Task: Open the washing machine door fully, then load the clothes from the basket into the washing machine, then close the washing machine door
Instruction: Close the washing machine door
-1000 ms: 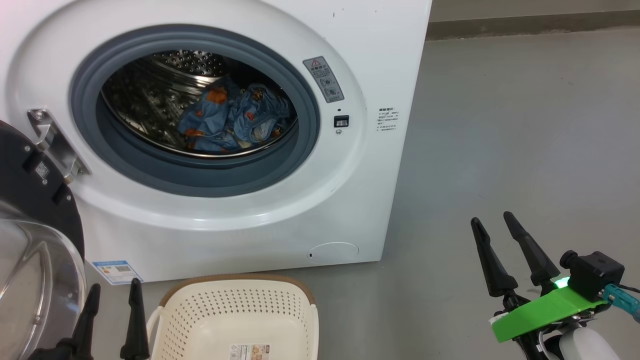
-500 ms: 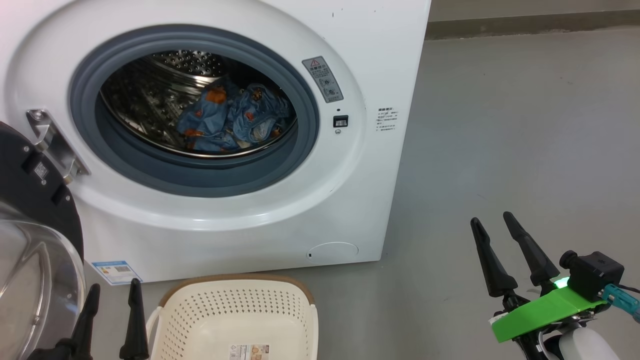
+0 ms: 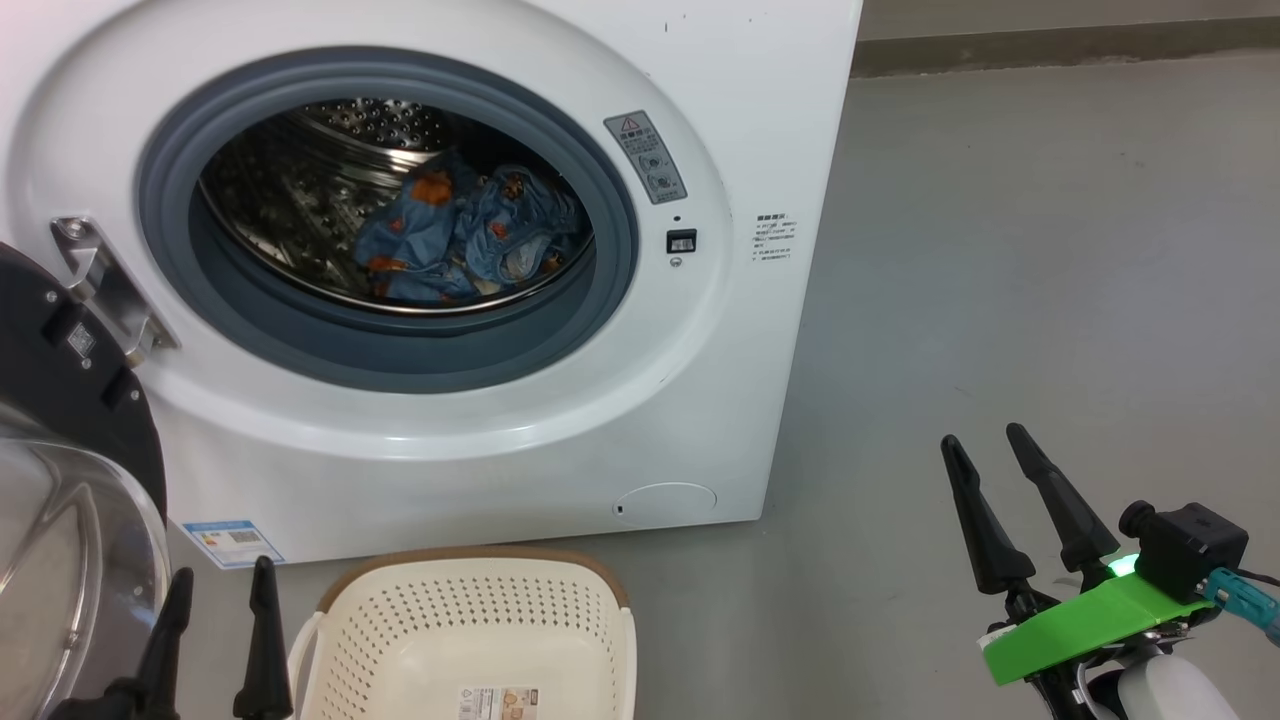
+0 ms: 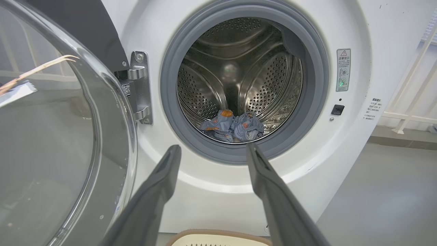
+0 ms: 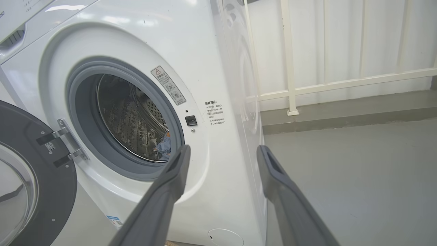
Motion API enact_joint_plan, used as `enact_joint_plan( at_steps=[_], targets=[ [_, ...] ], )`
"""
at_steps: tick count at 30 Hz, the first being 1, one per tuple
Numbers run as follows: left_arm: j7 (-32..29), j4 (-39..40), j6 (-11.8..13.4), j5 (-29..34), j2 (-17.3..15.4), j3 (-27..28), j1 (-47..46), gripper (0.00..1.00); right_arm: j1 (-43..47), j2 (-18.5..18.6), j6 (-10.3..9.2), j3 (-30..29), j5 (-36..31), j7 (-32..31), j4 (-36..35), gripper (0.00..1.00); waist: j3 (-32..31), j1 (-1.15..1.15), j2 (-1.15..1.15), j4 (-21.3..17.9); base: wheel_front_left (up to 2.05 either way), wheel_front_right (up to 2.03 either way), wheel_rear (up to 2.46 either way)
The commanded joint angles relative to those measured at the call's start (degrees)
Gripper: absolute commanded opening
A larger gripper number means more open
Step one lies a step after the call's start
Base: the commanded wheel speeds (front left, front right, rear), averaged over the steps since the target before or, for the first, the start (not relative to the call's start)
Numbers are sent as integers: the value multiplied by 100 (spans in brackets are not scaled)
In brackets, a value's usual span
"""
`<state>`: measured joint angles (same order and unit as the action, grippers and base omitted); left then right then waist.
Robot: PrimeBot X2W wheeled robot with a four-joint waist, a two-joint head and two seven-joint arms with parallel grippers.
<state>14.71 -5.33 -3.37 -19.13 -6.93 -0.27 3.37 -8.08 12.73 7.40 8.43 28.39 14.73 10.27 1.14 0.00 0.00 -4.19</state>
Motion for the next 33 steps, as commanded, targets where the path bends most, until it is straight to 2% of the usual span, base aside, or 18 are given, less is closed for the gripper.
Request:
enact_joint_plan(
  at_steps=[1, 10, 24, 33],
  targets=[
    [29, 148, -51, 78, -58, 225, -210, 100, 7, 60, 9, 110, -25, 27, -144, 100, -3, 0, 0, 0, 0, 0, 0],
    [29, 187, -63, 93, -20, 265, -184, 100, 19, 67, 9, 117, -23, 27, -149, 100, 0, 0, 0, 2, -24, 24, 0],
    [29, 187, -93, 150, 16, 291, -160, 100, 16, 90, 9, 148, -12, 27, -120, 100, -39, 0, 0, 9, -127, 127, 0],
    [29, 155, -117, 165, 18, 309, -167, 100, 12, 100, 9, 163, -4, 27, -99, 100, -71, 0, 0, 23, -29, 29, 0]
  ],
)
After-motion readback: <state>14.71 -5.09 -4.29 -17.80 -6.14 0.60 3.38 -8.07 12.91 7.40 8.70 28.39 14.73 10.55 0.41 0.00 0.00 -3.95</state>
